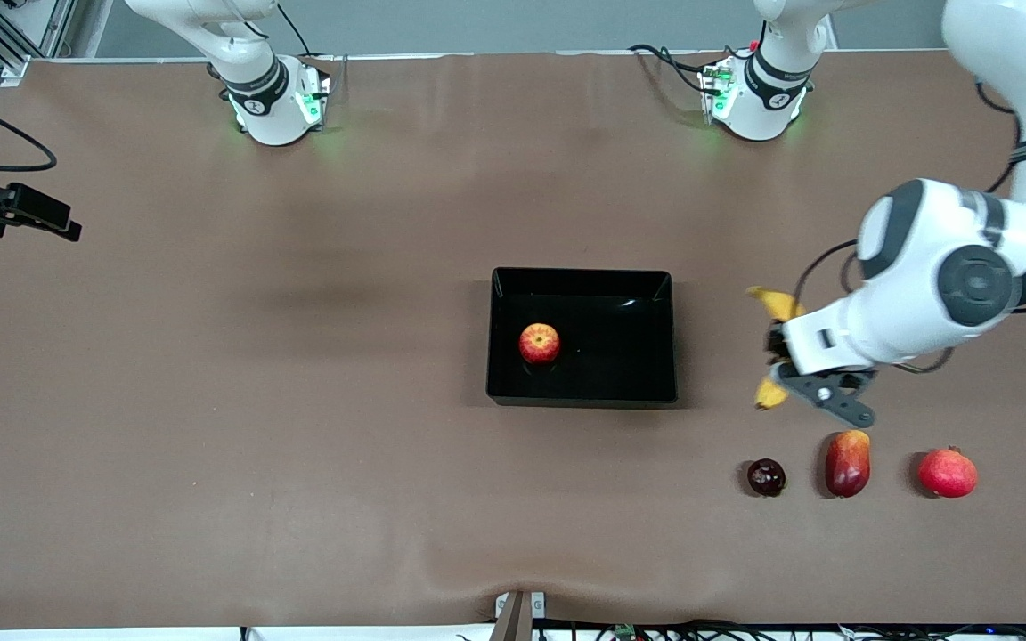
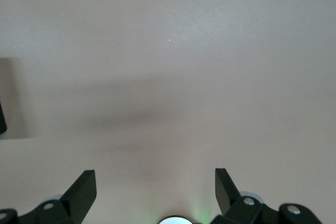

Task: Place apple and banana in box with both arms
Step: 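Lift the banana with the left gripper and carry it over the tray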

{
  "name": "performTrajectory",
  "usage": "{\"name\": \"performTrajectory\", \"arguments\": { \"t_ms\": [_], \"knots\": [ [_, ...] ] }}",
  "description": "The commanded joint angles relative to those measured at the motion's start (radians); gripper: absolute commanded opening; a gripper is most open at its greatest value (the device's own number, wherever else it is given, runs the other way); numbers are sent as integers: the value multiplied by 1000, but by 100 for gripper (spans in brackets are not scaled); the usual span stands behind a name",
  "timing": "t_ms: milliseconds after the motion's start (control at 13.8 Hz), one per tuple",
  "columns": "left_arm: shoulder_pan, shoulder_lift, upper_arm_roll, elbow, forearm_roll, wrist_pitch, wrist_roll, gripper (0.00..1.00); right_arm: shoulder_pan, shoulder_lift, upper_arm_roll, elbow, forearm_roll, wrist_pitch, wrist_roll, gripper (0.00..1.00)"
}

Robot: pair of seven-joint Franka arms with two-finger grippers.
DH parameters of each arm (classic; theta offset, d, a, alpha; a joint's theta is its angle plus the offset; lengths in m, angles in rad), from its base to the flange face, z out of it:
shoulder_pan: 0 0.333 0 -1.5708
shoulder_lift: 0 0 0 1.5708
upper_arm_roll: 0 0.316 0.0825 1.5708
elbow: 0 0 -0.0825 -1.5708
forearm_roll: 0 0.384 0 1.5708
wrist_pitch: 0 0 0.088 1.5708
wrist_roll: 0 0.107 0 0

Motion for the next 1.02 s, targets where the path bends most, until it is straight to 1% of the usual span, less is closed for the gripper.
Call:
{"name": "performTrajectory", "arguments": {
  "t_ms": [0, 145, 290, 363, 508, 653, 871, 943],
  "knots": [
    [-106, 94, -1, 123, -11, -32, -334, 0, 5, 7, -1, 17, 0, -11, 1, 100],
    [-181, 163, 5, 178, -5, -24, -500, 0, 4, 7, -1, 17, 0, -11, 1, 100],
    [-221, 198, 6, 192, 0, -20, -641, 0, 4, 7, -1, 17, 0, -11, 1, 100],
    [-237, 206, 6, 188, 14, -20, -674, 0, 4, 7, -1, 17, 0, -11, 1, 100],
    [-277, 211, 6, 172, 79, -35, -697, 0, 4, 7, -1, 17, 0, -11, 1, 100],
    [-286, 212, 6, 122, 86, -40, -719, 0, 5, 7, -1, 17, 0, -11, 1, 100],
    [-312, 241, 9, 85, 93, -40, -720, 0, 5, 8, -1, 17, 0, -11, 1, 100],
    [-320, 245, 15, 71, 113, -41, -722, 0, 5, 10, -1, 17, 0, -13, 1, 100]
  ]
}}
